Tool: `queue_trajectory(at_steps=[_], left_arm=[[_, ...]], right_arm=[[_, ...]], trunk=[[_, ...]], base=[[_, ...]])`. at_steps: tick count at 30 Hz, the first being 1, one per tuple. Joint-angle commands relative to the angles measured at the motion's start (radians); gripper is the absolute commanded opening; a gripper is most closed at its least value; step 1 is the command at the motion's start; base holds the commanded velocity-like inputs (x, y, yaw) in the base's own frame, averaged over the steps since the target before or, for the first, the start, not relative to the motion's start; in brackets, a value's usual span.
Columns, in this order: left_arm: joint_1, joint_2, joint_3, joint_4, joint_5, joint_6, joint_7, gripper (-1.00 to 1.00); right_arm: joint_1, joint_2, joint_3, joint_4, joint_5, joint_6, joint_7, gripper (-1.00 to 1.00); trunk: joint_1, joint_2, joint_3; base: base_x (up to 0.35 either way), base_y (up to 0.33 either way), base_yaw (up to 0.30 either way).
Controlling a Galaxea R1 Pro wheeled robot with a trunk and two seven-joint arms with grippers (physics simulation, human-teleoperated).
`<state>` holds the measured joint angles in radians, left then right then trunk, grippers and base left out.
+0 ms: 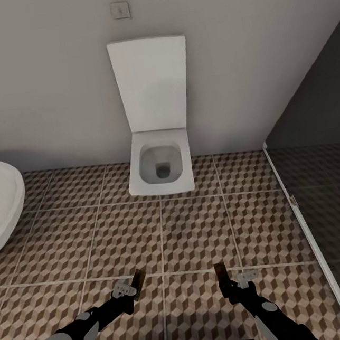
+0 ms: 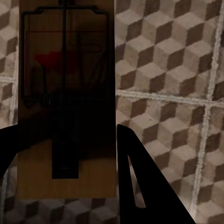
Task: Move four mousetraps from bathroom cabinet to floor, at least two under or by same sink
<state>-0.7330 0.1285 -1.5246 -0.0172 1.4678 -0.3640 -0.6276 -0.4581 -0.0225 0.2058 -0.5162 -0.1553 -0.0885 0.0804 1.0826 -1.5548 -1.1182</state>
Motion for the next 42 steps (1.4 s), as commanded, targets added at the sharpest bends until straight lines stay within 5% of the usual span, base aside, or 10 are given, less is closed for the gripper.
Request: queue_trajectory(at_steps=[1,3,6,8,11,15,19,29,37,42], left_arm=[[0.0,-0.001,-0.008,0.009,0.007,-0.004,0.028,-1.0],[0.0,-0.006,-0.008,0.025,0.008,-0.001,0.104,-1.0],[0.0,-0.027,-0.007,0.034,0.01,0.004,0.324,-1.0],[0.0,-0.063,-0.008,0.035,0.01,0.005,0.552,-1.0],[0.0,-0.103,-0.01,0.032,0.008,0.002,0.814,-1.0],[0.0,-0.127,-0.012,0.022,0.007,0.0,0.978,-1.0],[0.0,-0.134,-0.011,0.019,0.007,0.0,1.032,-1.0],[0.0,-0.135,-0.016,-0.006,0.005,-0.004,0.998,-1.0],[0.0,-0.089,-0.016,-0.021,0.004,-0.004,0.651,-1.0],[0.0,-0.024,-0.01,-0.02,0.008,0.0,0.347,-1.0]], right_arm=[[-0.001,-0.002,0.006,0.001,-0.013,-0.004,0.002,-1.0],[-0.001,-0.001,0.006,0.001,-0.013,-0.004,0.002,-1.0],[-0.001,-0.001,0.006,0.001,-0.013,-0.003,0.002,-1.0],[-0.001,-0.001,0.006,0.001,-0.013,-0.003,0.002,-1.0],[-0.001,-0.001,0.006,0.001,-0.013,-0.004,0.002,-1.0],[-0.001,-0.001,0.006,0.001,-0.013,-0.004,0.002,-1.0],[-0.001,-0.001,0.006,0.001,-0.013,-0.004,0.002,-1.0],[-0.001,-0.001,0.006,0.001,-0.013,-0.004,0.002,-1.0],[-0.001,-0.001,0.006,0.001,-0.013,-0.004,0.002,-1.0],[-0.001,-0.001,0.006,0.001,-0.013,-0.004,0.002,-1.0]], trunk=[[0.0,0.0,-0.002],[0.0,0.0,-0.005],[0.0,0.0,-0.01],[0.0,0.0,-0.013],[0.0,0.0,-0.017],[0.0,0.0,-0.023],[0.0,0.0,-0.029],[0.0,0.0,-0.045],[0.0,0.0,-0.057],[0.0,0.0,-0.064]], base=[[0.0,0.0,0.0],[0.0,0.0,0.0],[0.0,0.0,0.0],[0.0,0.0,0.0],[0.0,0.0,0.0],[0.0,0.0,0.0],[0.0,0.0,0.0],[0.0,0.0,0.0],[0.0,0.0,0.0],[0.0,0.0,0.0]])
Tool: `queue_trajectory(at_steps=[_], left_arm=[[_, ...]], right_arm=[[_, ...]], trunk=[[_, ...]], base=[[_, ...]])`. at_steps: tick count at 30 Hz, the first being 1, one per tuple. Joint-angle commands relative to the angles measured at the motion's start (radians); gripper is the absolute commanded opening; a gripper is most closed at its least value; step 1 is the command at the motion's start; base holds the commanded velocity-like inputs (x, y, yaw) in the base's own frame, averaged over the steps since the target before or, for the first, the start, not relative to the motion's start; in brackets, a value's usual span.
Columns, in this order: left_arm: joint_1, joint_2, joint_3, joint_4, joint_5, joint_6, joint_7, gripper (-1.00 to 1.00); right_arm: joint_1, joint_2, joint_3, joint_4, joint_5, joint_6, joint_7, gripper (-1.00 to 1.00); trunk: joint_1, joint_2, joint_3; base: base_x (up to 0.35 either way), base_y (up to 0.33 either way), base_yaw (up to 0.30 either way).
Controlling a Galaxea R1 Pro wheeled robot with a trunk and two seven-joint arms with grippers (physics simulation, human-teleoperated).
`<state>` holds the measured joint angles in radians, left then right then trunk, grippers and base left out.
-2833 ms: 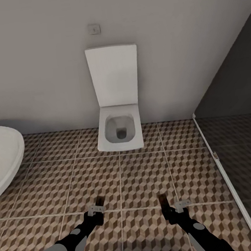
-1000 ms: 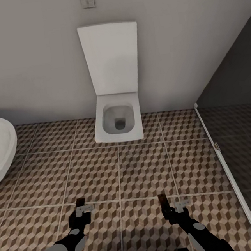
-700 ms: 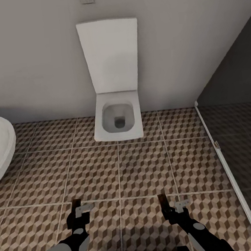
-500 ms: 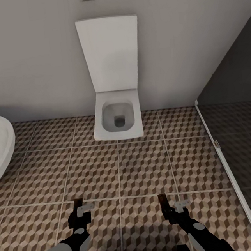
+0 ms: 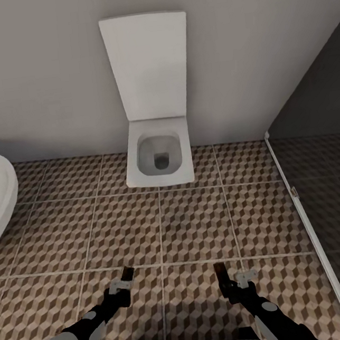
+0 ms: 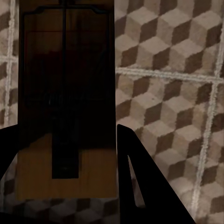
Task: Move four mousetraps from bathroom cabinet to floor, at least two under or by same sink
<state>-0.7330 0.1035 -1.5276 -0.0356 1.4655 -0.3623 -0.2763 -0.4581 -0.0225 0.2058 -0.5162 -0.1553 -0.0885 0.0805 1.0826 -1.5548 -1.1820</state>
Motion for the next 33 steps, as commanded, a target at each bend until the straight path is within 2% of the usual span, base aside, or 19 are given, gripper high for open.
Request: queue_trajectory(at_steps=[1,3,4,5,7,8,9,11,12,14,18,21,23,25,27,28,30,31,33], left_arm=[[0.0,0.015,-0.006,-0.001,0.011,-0.001,-0.068,-1.0],[0.0,0.046,-0.004,-0.001,0.012,0.0,-0.182,-1.0],[0.0,0.053,-0.004,-0.001,0.013,0.0,-0.209,-1.0],[0.0,0.068,-0.002,-0.001,0.013,0.001,-0.264,-1.0],[0.0,0.097,0.019,-0.001,0.014,0.001,-0.381,-1.0],[0.0,0.112,0.04,-0.001,0.014,0.002,-0.444,-1.0],[0.0,0.12,0.052,-0.001,0.014,0.002,-0.476,-1.0],[0.0,0.154,0.114,0.0,0.014,0.003,-0.612,-1.0],[0.0,0.163,0.131,0.0,0.013,0.004,-0.645,-1.0],[0.0,0.193,0.192,0.0,0.013,0.004,-0.767,-1.0],[0.0,0.233,0.244,0.0,0.013,0.005,-0.922,-1.0],[0.0,0.247,0.254,0.001,0.013,0.006,-0.968,-1.0],[0.0,0.249,0.258,0.005,0.013,0.007,-0.96,-1.0],[0.0,0.244,0.261,0.011,0.013,0.007,-0.914,-1.0],[0.0,0.228,0.262,0.016,0.013,0.007,-0.788,-1.0],[0.0,0.222,0.262,0.016,0.012,0.007,-0.745,-1.0],[0.0,0.187,0.262,0.018,0.01,0.007,-0.539,-1.0],[0.0,0.177,0.261,0.017,0.009,0.007,-0.48,-1.0],[0.0,0.14,0.259,0.016,0.006,0.009,-0.229,-1.0]], right_arm=[[-0.001,-0.001,0.006,0.001,-0.013,-0.004,0.002,-1.0],[-0.001,-0.001,0.006,0.001,-0.013,-0.004,0.002,-1.0],[-0.001,-0.001,0.006,0.001,-0.013,-0.004,0.002,-1.0],[-0.001,-0.001,0.006,0.001,-0.013,-0.004,0.002,-1.0],[-0.001,-0.001,0.006,0.001,-0.013,-0.004,0.002,-1.0],[-0.001,-0.001,0.006,0.001,-0.013,-0.004,0.002,-1.0],[-0.001,-0.001,0.007,0.001,-0.013,-0.004,0.002,-1.0],[-0.001,-0.001,0.007,0.001,-0.013,-0.004,0.002,-1.0],[-0.001,-0.001,0.007,0.001,-0.013,-0.004,0.002,-1.0],[-0.001,-0.001,0.007,0.001,-0.013,-0.004,0.002,-1.0],[-0.001,-0.001,0.007,0.001,-0.013,-0.004,0.002,-1.0],[-0.001,-0.001,0.007,0.001,-0.013,-0.004,0.002,-1.0],[-0.001,-0.001,0.007,0.001,-0.013,-0.004,0.002,-1.0],[-0.001,-0.001,0.007,0.001,-0.013,-0.004,0.002,-1.0],[-0.001,-0.001,0.007,0.001,-0.013,-0.004,0.002,-1.0],[-0.001,-0.001,0.007,0.001,-0.013,-0.004,0.002,-1.0],[-0.001,-0.001,0.007,0.001,-0.013,-0.004,0.002,-1.0],[-0.001,-0.001,0.007,0.001,-0.013,-0.004,0.002,-1.0],[-0.001,-0.001,0.007,0.001,-0.013,-0.004,0.002,-1.0]], trunk=[[0.0,0.0,-0.002],[0.0,0.0,-0.005],[0.0,0.0,-0.007],[0.0,0.0,-0.008],[0.0,0.0,-0.011],[0.0,0.0,-0.013],[0.0,0.0,-0.014],[0.0,0.0,-0.017],[0.0,0.0,-0.019],[0.0,0.0,-0.022],[0.0,0.0,-0.028],[0.0,0.0,-0.032],[0.0,0.0,-0.035],[0.0,0.0,-0.038],[0.0,0.0,-0.041],[0.0,0.0,-0.043],[0.0,0.0,-0.046],[0.0,0.0,-0.048],[0.0,0.0,-0.051]], base=[[0.0,0.0,0.0],[0.0,0.0,0.0],[0.0,0.0,0.0],[0.0,0.0,0.0],[0.0,0.0,0.0],[0.0,0.0,0.0],[0.0,0.0,0.0],[0.0,0.0,0.0],[0.0,0.0,0.0],[0.0,0.0,0.0],[0.0,0.0,0.0],[0.0,0.0,0.0],[0.0,0.0,0.0],[0.0,0.0,0.0],[0.0,0.0,0.0],[0.0,0.0,0.0],[0.0,0.0,0.0],[0.0,0.0,0.0],[0.0,0.0,0.0]])
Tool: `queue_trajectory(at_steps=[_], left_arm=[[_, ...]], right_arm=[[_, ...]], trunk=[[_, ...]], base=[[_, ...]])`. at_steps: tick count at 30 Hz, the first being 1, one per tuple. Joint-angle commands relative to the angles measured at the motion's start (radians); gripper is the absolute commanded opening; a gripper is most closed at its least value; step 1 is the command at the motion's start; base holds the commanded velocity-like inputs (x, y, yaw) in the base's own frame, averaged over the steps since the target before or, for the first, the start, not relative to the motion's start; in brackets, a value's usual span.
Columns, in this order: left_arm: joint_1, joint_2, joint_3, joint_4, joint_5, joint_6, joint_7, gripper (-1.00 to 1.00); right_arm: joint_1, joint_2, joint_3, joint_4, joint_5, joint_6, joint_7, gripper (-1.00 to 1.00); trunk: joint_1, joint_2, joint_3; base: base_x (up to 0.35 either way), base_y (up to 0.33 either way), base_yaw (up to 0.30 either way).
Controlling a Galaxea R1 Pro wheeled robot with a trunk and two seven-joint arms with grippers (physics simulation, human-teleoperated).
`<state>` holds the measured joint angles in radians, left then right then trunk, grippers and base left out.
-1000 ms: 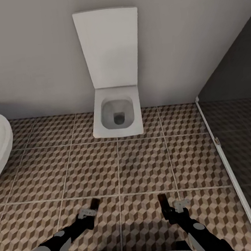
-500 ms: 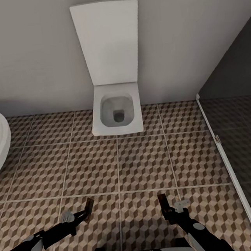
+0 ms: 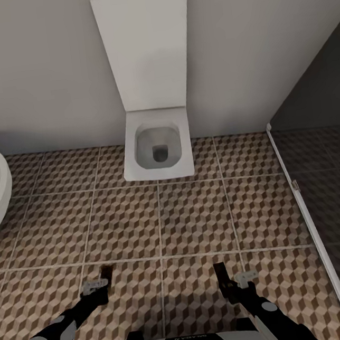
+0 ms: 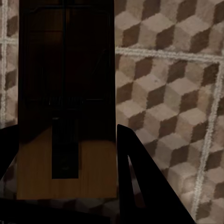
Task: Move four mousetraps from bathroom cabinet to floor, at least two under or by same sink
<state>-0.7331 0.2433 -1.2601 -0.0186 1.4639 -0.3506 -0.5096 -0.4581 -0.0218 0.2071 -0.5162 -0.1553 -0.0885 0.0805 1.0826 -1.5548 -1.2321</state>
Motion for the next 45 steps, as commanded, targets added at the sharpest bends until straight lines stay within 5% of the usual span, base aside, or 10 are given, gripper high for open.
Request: queue_trajectory(at_steps=[1,2,3,5,7,10,17,21,30,45], left_arm=[[0.0,-0.011,-0.009,-0.002,0.007,-0.002,0.069,-1.0],[0.0,-0.046,-0.011,-0.002,0.005,-0.002,0.255,-1.0],[0.0,-0.07,-0.013,-0.002,0.003,-0.001,0.368,-1.0],[0.0,-0.101,-0.018,-0.002,0.0,-0.002,0.512,-1.0],[0.0,-0.131,-0.038,-0.002,-0.006,-0.002,0.64,-1.0],[0.0,-0.148,-0.092,-0.003,-0.01,-0.004,0.706,-1.0],[0.0,-0.169,-0.166,-0.031,-0.011,-0.011,0.722,-1.0],[0.0,-0.172,-0.169,-0.041,-0.011,-0.011,0.713,-1.0],[0.0,-0.17,-0.177,-0.041,-0.011,-0.011,0.577,-1.0],[0.0,-0.171,-0.178,-0.043,-0.011,-0.011,0.568,-1.0]], right_arm=[[-0.001,-0.001,0.006,0.001,-0.013,-0.004,0.002,-1.0],[-0.001,-0.001,0.005,0.001,-0.013,-0.004,0.002,-1.0],[-0.001,-0.001,0.005,0.001,-0.013,-0.004,0.002,-1.0],[-0.001,-0.001,0.005,0.001,-0.013,-0.004,0.002,-1.0],[-0.001,-0.001,0.005,0.001,-0.013,-0.004,0.002,-1.0],[-0.001,-0.001,0.005,0.001,-0.013,-0.004,0.002,-1.0],[-0.001,-0.001,0.005,0.001,-0.013,-0.004,0.002,-1.0],[-0.001,-0.001,0.005,0.001,-0.013,-0.004,0.002,-1.0],[-0.001,-0.001,0.005,-0.001,-0.013,-0.004,0.002,-1.0],[-0.001,-0.045,-0.001,-0.055,-0.012,0.012,-0.037,-1.0]], trunk=[[0.0,0.0,-0.002],[0.0,0.0,-0.003],[0.0,0.0,-0.005],[0.0,0.0,-0.008],[0.0,0.0,-0.011],[0.0,0.0,-0.016],[0.0,0.0,-0.026],[0.0,0.0,-0.032],[0.0,0.0,-0.046],[0.0,0.0,-0.058]], base=[[0.0,0.0,0.0],[0.0,0.0,0.0],[0.0,0.0,0.0],[0.0,0.0,0.0],[0.0,0.0,0.0],[0.0,0.0,0.0],[0.0,0.0,0.0],[0.0,0.0,0.0],[0.0,0.0,0.0],[0.0,0.0,0.0]])
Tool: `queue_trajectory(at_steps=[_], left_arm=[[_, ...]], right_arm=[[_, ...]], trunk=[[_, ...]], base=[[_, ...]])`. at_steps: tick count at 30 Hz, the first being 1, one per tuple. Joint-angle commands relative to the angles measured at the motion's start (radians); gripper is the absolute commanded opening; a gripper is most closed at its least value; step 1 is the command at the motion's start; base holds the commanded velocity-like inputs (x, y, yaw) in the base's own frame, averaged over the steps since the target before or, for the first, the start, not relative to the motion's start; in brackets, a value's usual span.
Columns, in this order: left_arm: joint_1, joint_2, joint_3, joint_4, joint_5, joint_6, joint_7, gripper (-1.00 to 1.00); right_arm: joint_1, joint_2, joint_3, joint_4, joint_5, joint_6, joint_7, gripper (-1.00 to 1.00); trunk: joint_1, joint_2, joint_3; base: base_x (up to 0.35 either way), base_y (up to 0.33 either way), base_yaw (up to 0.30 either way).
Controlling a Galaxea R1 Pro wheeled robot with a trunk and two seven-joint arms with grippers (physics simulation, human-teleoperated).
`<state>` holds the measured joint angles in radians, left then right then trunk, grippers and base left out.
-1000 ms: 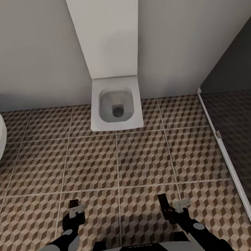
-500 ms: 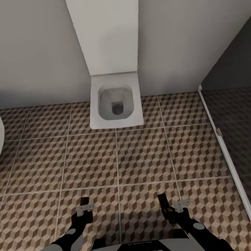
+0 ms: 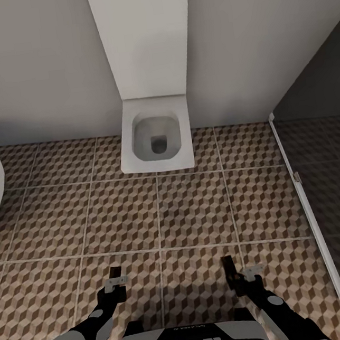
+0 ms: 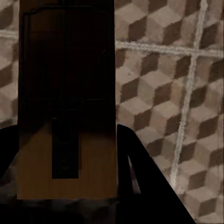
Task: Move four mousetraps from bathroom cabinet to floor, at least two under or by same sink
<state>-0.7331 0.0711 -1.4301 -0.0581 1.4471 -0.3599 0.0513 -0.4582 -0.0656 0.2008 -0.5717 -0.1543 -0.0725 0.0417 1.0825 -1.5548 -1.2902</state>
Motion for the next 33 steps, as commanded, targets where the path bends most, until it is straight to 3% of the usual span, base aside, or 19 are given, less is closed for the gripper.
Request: queue_trajectory(at_steps=[1,8,12,27,33], left_arm=[[0.0,0.001,-0.009,-0.003,0.006,-0.002,0.007,-1.0],[0.0,0.001,-0.008,-0.004,0.006,-0.002,0.006,-1.0],[0.0,0.0,-0.008,-0.005,0.006,-0.002,0.004,-1.0],[0.0,-0.001,-0.006,-0.018,0.006,-0.002,0.001,-1.0],[-0.002,-0.016,-0.005,-0.029,0.006,0.057,0.0,-1.0]], right_arm=[[0.0,-0.012,0.005,-0.026,-0.014,0.016,-0.018,-1.0],[-0.002,-0.035,0.003,-0.293,-0.014,0.293,-0.108,-1.0],[-0.002,-0.034,0.003,-0.363,-0.015,0.37,-0.115,-1.0],[-0.002,-0.028,0.005,-0.313,-0.019,0.387,-0.118,-1.0],[-0.002,-0.028,0.006,-0.285,-0.019,0.381,-0.118,-1.0]], trunk=[[0.0,0.0,0.0],[0.0,0.0,0.0],[0.0,0.0,0.0],[0.0,0.0,0.0],[0.0,0.0,0.0]], base=[[0.0,0.0,0.0],[0.0,0.0,0.0],[0.0,0.0,0.0],[0.0,0.0,0.0],[0.0,0.0,0.0]])
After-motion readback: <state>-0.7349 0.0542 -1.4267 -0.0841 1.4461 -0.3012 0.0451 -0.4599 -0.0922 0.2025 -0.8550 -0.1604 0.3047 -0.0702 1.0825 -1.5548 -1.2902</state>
